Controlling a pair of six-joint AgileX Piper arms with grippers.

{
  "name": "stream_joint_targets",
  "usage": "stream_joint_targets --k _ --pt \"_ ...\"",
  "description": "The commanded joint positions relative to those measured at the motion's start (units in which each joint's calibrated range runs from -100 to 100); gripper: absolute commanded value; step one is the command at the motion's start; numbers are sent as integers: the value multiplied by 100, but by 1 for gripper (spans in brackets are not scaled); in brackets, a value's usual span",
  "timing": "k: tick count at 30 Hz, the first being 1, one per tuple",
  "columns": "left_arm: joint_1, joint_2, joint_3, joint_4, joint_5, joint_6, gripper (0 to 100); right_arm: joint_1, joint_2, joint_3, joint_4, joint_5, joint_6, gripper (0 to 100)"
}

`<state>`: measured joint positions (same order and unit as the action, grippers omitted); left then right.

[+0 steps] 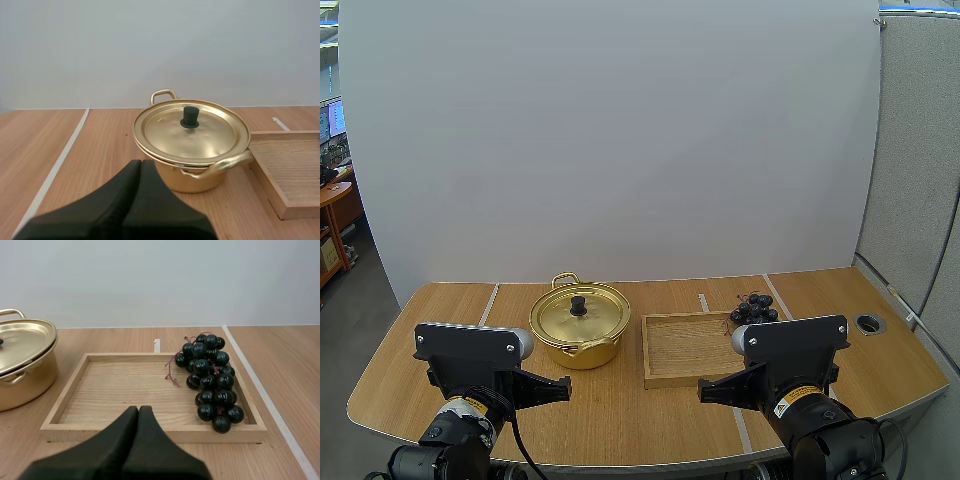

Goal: Open the pot, put the grape inside, and close it

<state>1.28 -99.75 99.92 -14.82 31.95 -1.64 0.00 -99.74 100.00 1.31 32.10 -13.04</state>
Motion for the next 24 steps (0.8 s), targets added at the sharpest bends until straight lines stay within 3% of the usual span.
stream_joint_targets --k 1,24 --pt "10 -25 8 5 -87 -10 0 -15 -26 0 18 -71 39 0" --pt "10 -25 -129 78 161 10 0 -15 -26 0 -62 -70 39 0"
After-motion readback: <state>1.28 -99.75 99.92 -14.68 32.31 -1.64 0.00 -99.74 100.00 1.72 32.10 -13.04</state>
